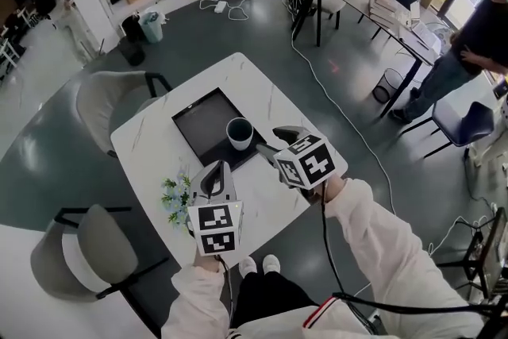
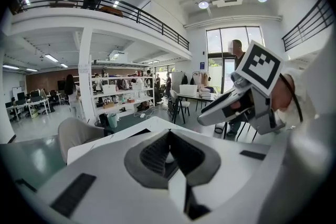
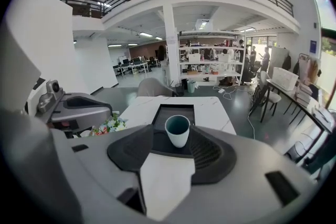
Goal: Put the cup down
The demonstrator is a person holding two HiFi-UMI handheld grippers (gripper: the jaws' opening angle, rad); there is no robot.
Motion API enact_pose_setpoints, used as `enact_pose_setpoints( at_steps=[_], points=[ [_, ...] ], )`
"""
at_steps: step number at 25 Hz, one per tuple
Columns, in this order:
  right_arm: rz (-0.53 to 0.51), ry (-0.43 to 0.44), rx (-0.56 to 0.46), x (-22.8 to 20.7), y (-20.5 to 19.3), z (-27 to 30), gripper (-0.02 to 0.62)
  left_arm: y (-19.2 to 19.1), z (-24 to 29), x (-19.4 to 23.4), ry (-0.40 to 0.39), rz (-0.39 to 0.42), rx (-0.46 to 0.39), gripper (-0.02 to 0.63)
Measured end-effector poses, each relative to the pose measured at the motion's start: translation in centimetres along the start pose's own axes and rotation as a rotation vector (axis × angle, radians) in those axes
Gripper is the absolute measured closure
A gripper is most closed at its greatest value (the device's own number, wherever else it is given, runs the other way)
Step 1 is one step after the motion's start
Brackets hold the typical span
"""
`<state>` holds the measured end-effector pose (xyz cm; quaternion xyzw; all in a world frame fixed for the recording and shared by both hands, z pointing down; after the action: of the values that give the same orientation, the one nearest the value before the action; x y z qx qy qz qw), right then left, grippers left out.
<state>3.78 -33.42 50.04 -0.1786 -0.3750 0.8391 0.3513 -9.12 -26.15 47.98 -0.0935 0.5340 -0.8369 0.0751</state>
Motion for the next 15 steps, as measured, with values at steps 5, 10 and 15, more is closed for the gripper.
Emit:
enact_pose_setpoints(
  at_steps=[5, 10, 15],
  points=[
    [0.024, 0.004, -0.077, 2.1, 0.6, -3.7, 0.379, 0.8, -2.5, -1.0, -0.005, 0.013, -0.013, 0.598],
    [0.000, -0.025, -0.167, 3.6, 2.1, -8.4, 0.380, 2.2, -5.8, -1.8, -0.006, 0.005, -0.043, 0.597],
    [0.025, -0.078, -0.261, 5.1, 2.3, -13.1, 0.381, 3.6, -8.9, -2.6, -0.002, 0.009, -0.072, 0.598]
  ],
)
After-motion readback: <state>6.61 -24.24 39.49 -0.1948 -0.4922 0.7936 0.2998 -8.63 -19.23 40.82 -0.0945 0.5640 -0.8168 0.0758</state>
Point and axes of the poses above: the fingertips, and each gripper's own axes: z forward along the fingers, x to its left, y out of its top, the point moved 3 cm from there along -z, backward along the fingers, and after that the axes turned 5 degrees about -z, right-handed, at the moved point
